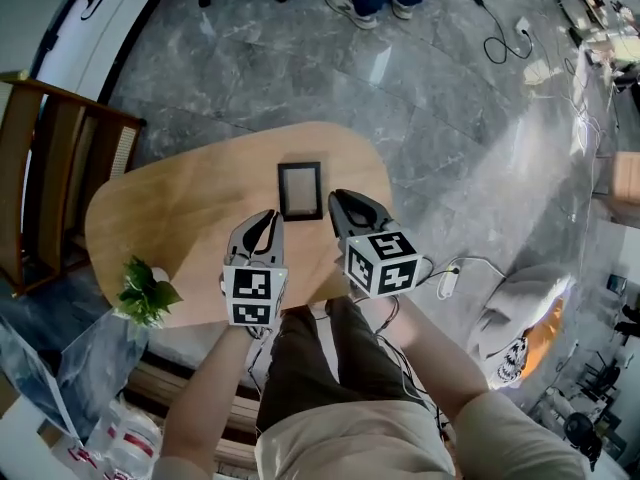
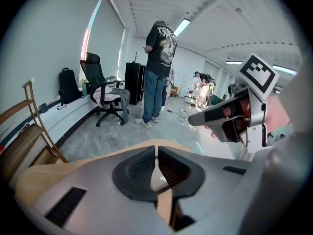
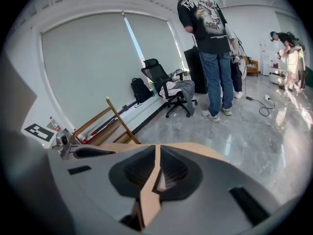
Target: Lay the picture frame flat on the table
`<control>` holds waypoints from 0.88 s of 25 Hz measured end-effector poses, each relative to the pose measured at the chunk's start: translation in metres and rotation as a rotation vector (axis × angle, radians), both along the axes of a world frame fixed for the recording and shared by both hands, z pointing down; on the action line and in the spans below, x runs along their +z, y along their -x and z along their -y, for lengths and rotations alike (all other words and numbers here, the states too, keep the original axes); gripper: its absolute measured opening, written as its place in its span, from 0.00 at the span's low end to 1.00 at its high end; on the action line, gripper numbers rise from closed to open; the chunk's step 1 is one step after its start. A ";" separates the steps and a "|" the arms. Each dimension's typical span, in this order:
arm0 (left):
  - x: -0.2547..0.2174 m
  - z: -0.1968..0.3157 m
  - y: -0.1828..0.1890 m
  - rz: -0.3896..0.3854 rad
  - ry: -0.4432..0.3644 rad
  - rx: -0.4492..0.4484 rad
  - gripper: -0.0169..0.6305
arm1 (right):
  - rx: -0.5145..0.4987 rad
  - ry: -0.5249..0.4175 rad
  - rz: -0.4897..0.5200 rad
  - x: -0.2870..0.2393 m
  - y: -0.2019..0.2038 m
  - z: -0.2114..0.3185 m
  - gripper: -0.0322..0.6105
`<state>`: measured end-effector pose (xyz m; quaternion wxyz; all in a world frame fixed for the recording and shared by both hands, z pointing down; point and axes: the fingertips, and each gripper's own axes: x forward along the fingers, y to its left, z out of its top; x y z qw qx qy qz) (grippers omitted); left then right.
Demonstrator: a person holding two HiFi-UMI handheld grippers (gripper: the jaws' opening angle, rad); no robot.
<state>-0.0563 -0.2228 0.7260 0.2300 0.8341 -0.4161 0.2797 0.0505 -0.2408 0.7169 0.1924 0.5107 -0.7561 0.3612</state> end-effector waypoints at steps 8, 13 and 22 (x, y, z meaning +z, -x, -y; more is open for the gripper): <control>-0.147 -0.009 0.012 -0.076 -0.179 -0.088 0.06 | -0.062 -0.153 0.041 -0.141 0.014 -0.017 0.07; -0.235 -0.022 0.026 -0.122 -0.313 -0.133 0.05 | -0.174 -0.263 -0.003 -0.221 0.029 -0.038 0.07; -0.365 -0.060 0.041 -0.120 -0.466 -0.134 0.05 | -0.227 -0.428 0.059 -0.355 0.040 -0.081 0.07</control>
